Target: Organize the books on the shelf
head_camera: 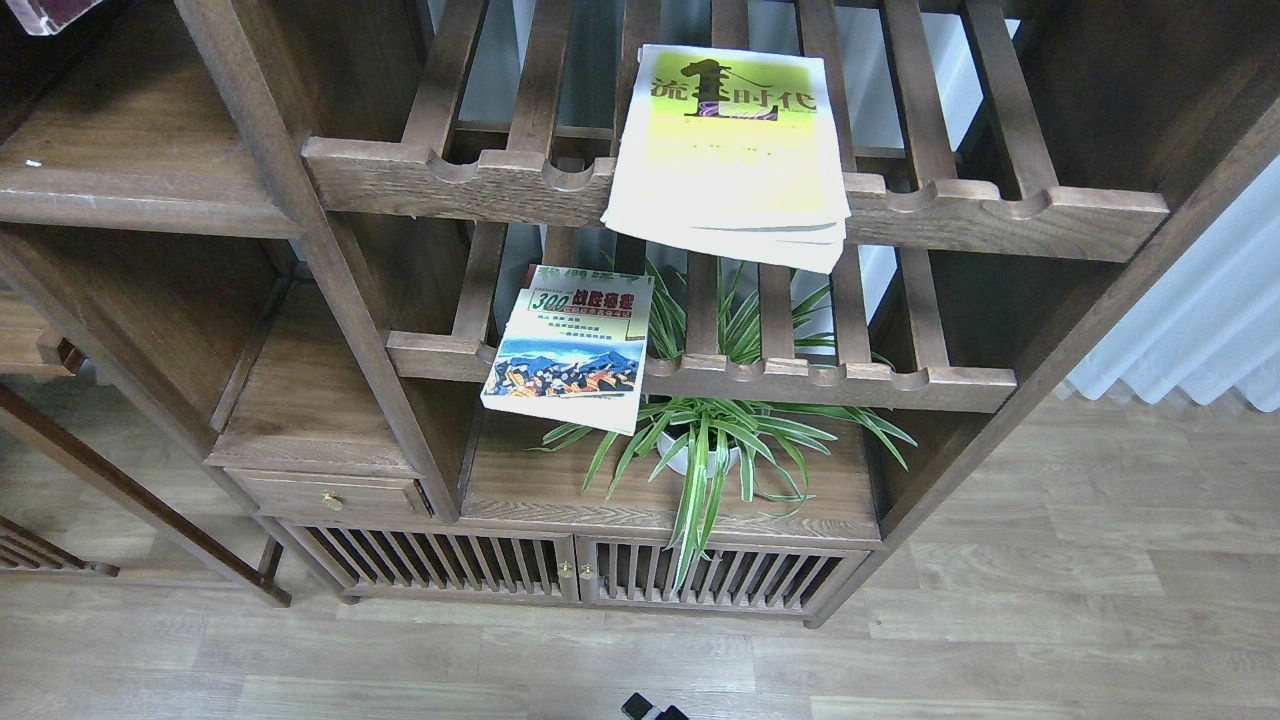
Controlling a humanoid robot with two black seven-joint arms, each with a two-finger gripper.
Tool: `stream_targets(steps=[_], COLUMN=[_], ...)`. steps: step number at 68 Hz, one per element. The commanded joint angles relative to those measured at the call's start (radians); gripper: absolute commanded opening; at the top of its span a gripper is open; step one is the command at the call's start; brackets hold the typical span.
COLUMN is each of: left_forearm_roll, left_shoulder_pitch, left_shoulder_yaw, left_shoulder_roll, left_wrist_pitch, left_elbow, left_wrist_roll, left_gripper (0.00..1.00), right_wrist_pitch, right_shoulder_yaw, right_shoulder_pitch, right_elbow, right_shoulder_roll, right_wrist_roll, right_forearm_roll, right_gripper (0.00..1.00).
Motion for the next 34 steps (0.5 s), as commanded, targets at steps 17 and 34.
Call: stream_targets(steps=[17, 34], left_forearm_roll=[0.040, 0.040], left_shoulder_pitch=[0.004, 0.001], left_shoulder_yaw=[0.042, 0.061], left_shoulder_roll=[-0.037, -0.053], left_wrist_pitch=[0.000, 0.000], left_elbow=[0.052, 0.100], left_wrist_roll=[-0.058, -0.069], left_gripper=[0.06, 0.07], right_wrist_pitch=[0.000, 0.000], right_shoulder_yaw=[0.002, 0.001], right_shoulder_pitch=[0.000, 0.000], right_elbow=[0.053, 0.053], right_shoulder_roll=[0.000, 0.000], right_wrist_roll=[0.000, 0.009], right_forearm_roll=[0.005, 0.006], right_gripper=[1.00, 1.00])
